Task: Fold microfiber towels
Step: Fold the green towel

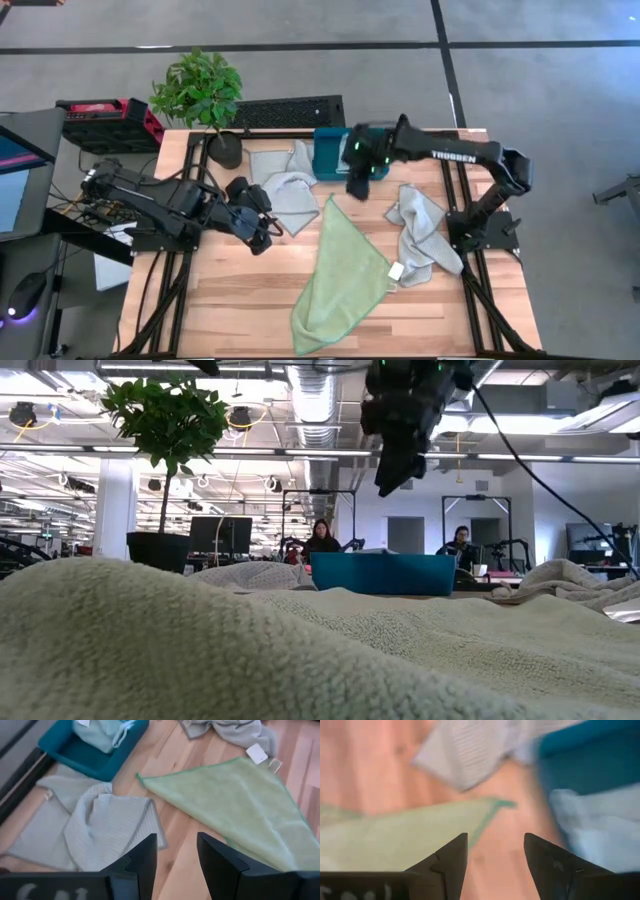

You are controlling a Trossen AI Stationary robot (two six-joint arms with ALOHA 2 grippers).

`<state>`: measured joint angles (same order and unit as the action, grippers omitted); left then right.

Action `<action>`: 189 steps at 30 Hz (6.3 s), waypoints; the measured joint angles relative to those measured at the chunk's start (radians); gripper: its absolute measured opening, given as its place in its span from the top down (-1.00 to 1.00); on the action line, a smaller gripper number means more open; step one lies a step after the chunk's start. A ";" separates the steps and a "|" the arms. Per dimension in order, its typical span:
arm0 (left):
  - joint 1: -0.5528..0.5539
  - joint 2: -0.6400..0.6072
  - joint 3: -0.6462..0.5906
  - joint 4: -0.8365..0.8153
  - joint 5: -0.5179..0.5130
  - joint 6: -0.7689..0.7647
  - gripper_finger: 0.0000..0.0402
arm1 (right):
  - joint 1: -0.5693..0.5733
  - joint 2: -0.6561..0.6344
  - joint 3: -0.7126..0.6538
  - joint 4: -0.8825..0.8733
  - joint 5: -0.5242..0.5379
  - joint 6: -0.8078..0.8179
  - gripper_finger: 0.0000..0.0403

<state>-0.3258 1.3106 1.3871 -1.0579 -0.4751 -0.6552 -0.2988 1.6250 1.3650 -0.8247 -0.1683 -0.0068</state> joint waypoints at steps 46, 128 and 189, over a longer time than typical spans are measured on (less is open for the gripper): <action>-0.001 0.000 -0.062 0.061 0.018 -0.011 0.34 | 0.088 0.393 -0.001 0.280 0.115 0.217 -0.08; -0.001 0.000 -0.061 0.077 0.023 -0.067 0.34 | 0.187 0.132 -0.018 0.112 0.166 0.184 0.98; 0.237 0.524 -0.497 1.298 0.481 0.406 0.34 | 0.578 -0.187 0.036 0.016 0.061 0.034 0.97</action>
<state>-0.0889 1.8344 0.8906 0.2396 0.0058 -0.2487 0.2791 1.4376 1.4014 -0.8085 -0.1078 0.0277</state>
